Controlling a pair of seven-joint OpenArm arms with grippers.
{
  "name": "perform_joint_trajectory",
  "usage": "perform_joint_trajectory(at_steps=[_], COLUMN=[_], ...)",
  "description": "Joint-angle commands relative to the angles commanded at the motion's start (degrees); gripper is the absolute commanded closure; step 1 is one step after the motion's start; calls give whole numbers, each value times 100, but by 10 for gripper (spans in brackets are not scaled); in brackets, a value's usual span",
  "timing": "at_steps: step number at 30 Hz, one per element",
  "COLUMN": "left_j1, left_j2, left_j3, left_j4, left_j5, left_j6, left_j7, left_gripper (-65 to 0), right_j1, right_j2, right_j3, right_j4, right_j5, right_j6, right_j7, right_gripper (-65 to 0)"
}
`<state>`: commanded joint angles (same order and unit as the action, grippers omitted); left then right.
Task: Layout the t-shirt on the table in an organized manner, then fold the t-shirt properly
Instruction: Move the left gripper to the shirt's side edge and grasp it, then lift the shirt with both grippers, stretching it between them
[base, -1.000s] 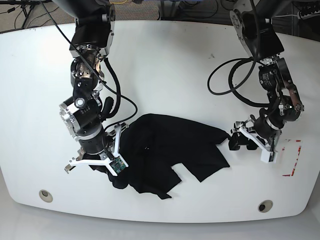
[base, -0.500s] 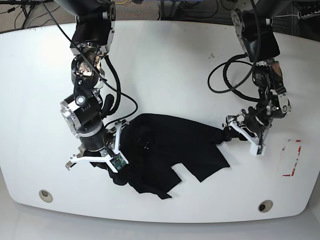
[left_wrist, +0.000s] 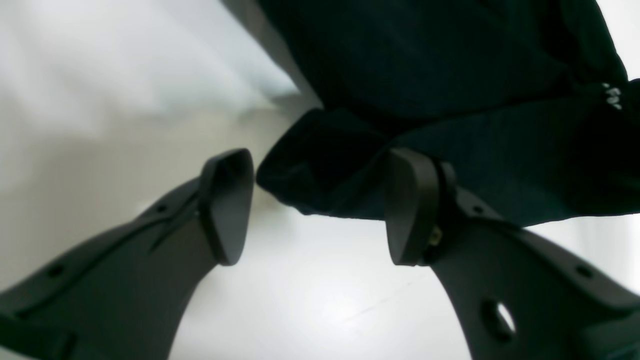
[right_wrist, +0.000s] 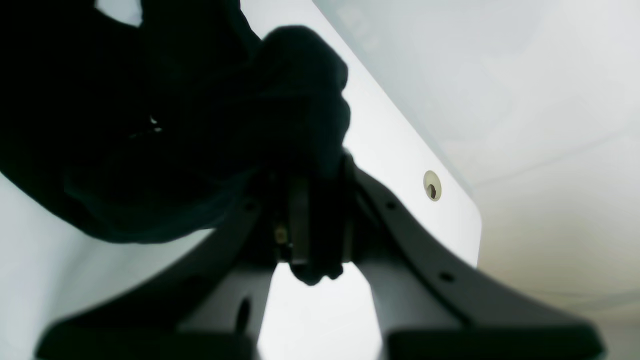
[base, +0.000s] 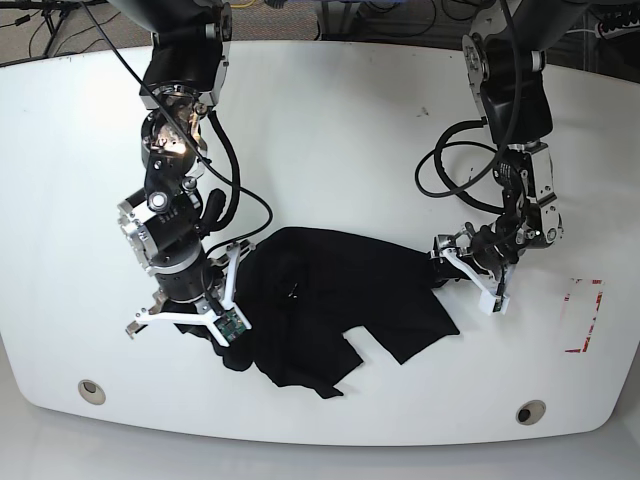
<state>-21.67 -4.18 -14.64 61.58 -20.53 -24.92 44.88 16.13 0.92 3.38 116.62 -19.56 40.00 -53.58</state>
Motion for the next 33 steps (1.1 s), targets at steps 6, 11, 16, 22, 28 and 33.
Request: perform_joint_trajectory(at_steps=[6,11,16,22,28,33], left_j1=[-88,-79,-62,-53,-9,246], left_j2=[9,26,26,18,9,0], left_j3=[9,9,0,-44,-62,-62], left_j4=[-220,-237,-229,-220,273,1064], left_j5=[0,0,-18,-44,-35,-26], left_j6=[0,0,9,9,26,26], left_j7=[0,-132,-149,-149,-149,-123], left_gripper=[-157,0,0,0,0,0], right_j1=[9,9,9,9,9,9], right_j2=[-62,-62,-62,-70,-70,-70], right_j3=[141,132,132,105,105,97], right_j4=[0,0,0,0,0,0], right_j5=[0,0,0,0,0,0], right_j6=[0,0,0,0,0,0], right_j7=[0,0,0,0,0,0], right_gripper=[-6,-6,-6,-6,-6,-6])
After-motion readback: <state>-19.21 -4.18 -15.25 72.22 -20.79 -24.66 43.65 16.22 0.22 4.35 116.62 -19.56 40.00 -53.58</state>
